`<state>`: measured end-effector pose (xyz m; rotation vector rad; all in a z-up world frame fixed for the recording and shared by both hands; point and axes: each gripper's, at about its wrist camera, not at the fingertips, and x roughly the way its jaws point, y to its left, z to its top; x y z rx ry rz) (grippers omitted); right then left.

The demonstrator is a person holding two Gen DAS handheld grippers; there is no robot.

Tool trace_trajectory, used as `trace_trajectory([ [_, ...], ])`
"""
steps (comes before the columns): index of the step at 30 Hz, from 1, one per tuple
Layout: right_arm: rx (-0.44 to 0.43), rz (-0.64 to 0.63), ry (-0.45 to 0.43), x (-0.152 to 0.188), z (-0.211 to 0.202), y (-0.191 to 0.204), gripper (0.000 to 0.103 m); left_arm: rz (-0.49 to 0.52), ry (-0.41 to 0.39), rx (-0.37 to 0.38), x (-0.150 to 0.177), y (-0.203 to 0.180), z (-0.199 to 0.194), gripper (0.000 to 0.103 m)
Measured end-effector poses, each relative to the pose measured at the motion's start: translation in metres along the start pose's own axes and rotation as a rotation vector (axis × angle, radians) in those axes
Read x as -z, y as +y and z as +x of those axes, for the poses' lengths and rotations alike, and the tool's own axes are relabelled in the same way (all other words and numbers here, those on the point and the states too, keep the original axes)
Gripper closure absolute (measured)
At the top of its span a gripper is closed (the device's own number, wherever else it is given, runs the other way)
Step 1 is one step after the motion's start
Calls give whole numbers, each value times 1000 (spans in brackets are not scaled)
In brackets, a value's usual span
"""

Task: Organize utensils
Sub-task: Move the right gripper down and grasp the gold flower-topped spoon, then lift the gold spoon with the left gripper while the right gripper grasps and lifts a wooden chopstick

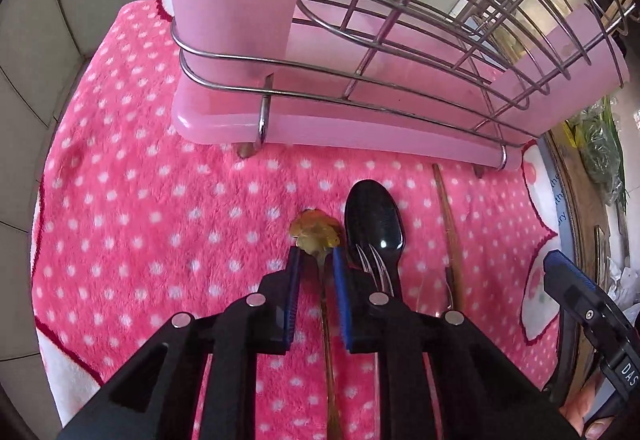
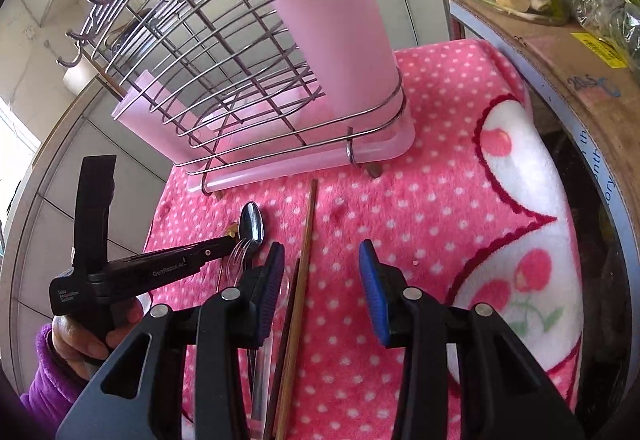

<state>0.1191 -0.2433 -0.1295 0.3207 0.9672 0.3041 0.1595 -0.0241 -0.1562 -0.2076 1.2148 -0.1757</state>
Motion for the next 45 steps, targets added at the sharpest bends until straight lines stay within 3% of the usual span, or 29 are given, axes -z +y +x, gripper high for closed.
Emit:
trace_trajectory([
  [3,-5,3,20,-5,8,4,64,-8,-7,5,-3,-1,1,100],
  [10,-1,-3,84,-17,39,21,64,-41,-40,54,3,14,-13,100],
  [16,68,-36,131,-25,71,32,64,-67,-78,99,6,34,-30,100],
  [19,116,-46,161,-27,86,33,77,-69,-89,112,7,41,-37,100],
  [26,183,-79,160,-29,98,39,96,-69,-115,122,13,57,-65,100],
  [45,28,-21,-54,-15,5,28,97,-50,-218,131,29,53,-107,100],
])
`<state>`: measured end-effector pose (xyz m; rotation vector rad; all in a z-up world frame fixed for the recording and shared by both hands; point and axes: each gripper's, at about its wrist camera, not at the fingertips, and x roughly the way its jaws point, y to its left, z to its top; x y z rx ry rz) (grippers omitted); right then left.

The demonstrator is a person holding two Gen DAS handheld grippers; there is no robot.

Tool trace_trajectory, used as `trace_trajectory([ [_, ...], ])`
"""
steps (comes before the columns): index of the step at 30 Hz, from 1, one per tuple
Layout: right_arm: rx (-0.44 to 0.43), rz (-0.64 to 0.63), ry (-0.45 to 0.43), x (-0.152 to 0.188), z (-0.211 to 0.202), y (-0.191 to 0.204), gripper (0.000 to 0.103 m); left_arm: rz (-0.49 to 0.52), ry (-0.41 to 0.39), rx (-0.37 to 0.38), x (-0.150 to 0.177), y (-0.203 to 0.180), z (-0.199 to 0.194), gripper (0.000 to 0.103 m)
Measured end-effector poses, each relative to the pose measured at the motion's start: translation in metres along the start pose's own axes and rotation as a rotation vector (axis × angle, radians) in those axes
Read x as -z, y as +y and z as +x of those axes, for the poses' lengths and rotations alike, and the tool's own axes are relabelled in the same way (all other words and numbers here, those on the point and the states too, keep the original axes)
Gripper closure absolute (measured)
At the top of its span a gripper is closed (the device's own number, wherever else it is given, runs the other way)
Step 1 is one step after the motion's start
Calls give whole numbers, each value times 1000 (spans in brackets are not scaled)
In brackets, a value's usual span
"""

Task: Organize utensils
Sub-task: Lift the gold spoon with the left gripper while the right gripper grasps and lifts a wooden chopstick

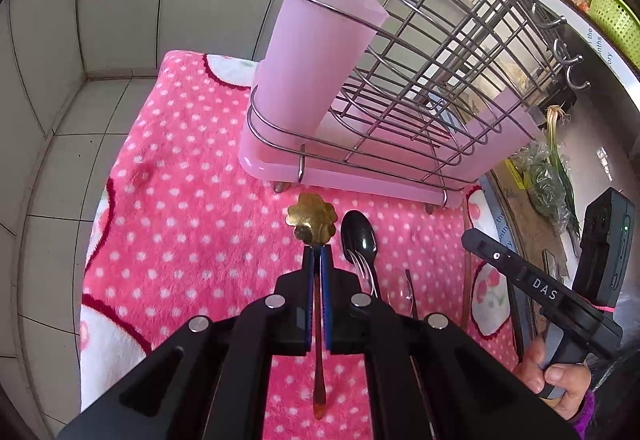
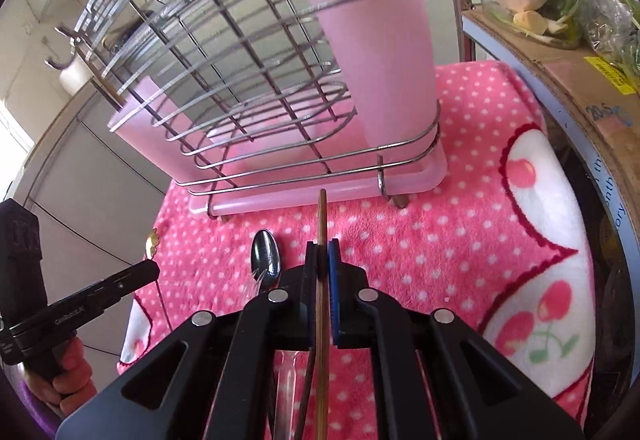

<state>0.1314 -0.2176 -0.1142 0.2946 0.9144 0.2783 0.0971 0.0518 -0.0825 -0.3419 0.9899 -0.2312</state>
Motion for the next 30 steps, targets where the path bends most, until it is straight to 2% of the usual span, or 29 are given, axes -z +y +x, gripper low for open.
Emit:
trace_trajectory([
  [9,-24,-18,-120,7,-42,5,97,4,-77,28,9,-11,-18,100],
  [16,-33,-29,-227,10,-73,3,97,47,-179,22,10,-18,-44,100],
  [30,-43,-39,-359,-6,-117,3,97,61,-304,21,-5,-27,-84,100],
])
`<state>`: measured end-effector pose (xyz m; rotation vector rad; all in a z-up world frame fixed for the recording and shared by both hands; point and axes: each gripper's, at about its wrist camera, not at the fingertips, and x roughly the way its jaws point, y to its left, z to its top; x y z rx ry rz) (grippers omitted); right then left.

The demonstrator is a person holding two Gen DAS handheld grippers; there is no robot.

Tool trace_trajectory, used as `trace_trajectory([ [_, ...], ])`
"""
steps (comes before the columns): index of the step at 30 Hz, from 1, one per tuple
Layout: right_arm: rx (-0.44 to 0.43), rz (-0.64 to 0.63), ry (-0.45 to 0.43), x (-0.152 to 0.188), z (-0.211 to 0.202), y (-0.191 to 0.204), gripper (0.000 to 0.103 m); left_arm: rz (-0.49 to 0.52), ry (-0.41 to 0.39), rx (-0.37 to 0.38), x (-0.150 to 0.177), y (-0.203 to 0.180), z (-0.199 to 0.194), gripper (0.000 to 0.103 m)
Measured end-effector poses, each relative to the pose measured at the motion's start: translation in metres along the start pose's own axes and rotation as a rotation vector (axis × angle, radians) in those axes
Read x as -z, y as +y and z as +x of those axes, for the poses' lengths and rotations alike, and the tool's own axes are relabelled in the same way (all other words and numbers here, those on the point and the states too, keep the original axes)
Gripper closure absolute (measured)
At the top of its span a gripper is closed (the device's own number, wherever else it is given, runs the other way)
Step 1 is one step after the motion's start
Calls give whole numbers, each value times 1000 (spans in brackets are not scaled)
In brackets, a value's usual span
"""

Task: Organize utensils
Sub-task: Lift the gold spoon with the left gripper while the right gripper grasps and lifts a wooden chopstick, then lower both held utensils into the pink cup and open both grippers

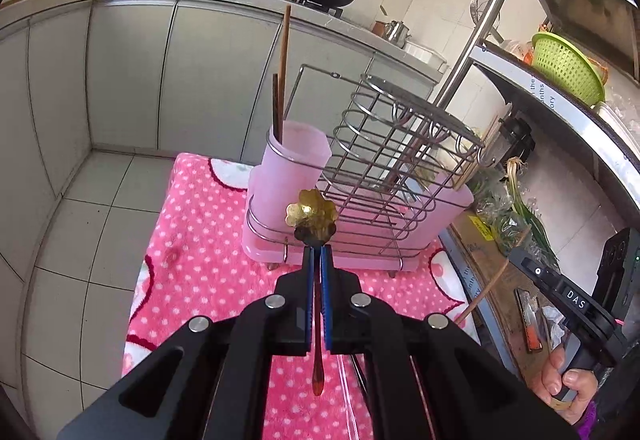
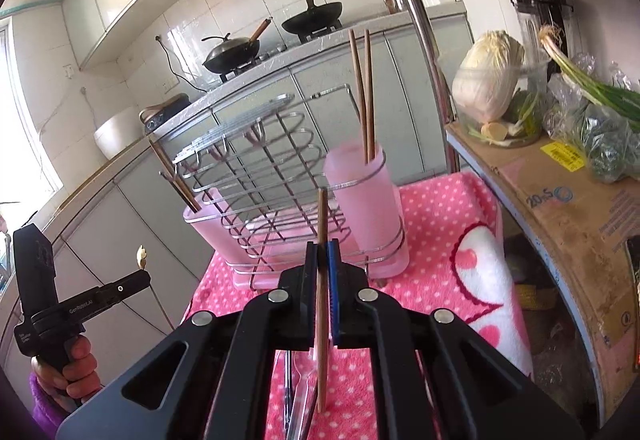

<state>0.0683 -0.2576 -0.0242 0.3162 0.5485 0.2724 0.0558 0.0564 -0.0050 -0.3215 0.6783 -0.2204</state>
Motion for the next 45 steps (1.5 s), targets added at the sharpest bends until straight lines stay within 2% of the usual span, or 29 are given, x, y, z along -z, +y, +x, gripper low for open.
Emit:
trace_trajectory([
  [8,2,-55,-84,-48,-18,11,97,10,-114,-3,-45,-6,-23,100],
  [17,-28,-62,-155,-106,-41,19,97,38,-235,-2,-101,-22,-42,100],
  [25,31,-159,-230,-153,-46,43,97,64,-306,-41,-134,-34,-44,100],
  [33,102,-220,-304,-186,-41,53,97,71,-361,-78,-152,-33,-35,100],
  [38,118,-220,-262,-191,-16,43,97,77,-354,-102,-154,-29,-16,100],
  [45,105,-185,-155,-174,22,25,97,108,-325,-152,-143,-23,17,100],
])
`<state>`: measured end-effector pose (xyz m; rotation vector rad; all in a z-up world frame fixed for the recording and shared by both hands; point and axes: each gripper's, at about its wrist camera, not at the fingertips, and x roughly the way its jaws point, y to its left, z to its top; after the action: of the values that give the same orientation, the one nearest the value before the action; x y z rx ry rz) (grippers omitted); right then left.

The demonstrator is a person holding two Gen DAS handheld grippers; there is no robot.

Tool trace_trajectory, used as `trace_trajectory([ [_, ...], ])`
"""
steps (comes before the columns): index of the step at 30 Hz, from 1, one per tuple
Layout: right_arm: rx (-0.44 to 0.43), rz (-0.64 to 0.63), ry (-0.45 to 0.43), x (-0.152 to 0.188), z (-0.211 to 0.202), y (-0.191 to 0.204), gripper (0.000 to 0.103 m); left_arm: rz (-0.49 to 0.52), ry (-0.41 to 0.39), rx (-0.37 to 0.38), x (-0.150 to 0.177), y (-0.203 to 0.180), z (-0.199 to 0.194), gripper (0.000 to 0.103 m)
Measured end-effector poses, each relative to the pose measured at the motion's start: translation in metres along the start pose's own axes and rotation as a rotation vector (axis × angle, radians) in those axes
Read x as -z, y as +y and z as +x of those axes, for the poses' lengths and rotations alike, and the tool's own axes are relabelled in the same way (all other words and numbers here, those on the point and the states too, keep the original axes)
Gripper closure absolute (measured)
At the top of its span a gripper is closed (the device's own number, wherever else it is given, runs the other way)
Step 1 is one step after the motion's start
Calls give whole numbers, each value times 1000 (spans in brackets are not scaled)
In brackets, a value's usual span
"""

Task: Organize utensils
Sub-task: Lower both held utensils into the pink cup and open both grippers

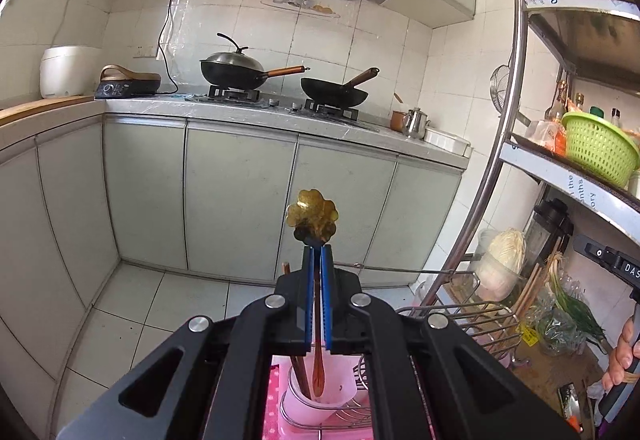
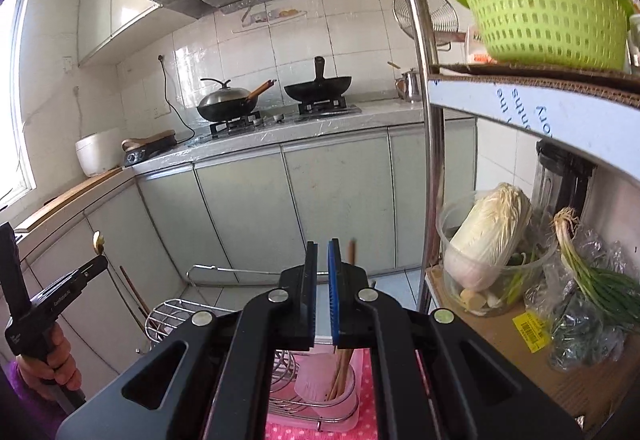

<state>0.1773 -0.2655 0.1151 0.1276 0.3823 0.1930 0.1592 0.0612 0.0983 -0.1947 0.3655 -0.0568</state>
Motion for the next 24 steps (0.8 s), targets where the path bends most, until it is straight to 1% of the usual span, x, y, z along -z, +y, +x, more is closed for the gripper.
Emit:
trace_trajectory([
  [2,-4,7,26,7,7,-1,97,8,17,0,8,1,7,100],
  [8,-18,32,91,26,23,-7,97,-3,102,13,32,2,29,100],
  [15,-43,60,135,49,26,-8,97,8,181,19,54,1,46,100],
  [17,-53,71,142,55,24,-8,97,-4,211,20,60,4,50,99],
  [20,-68,87,158,63,18,-6,97,-22,237,23,64,7,52,96],
  [22,-75,93,167,67,14,-5,97,-30,243,25,63,9,49,85],
  [24,-91,107,185,76,9,-2,97,-43,216,26,60,11,38,80],
])
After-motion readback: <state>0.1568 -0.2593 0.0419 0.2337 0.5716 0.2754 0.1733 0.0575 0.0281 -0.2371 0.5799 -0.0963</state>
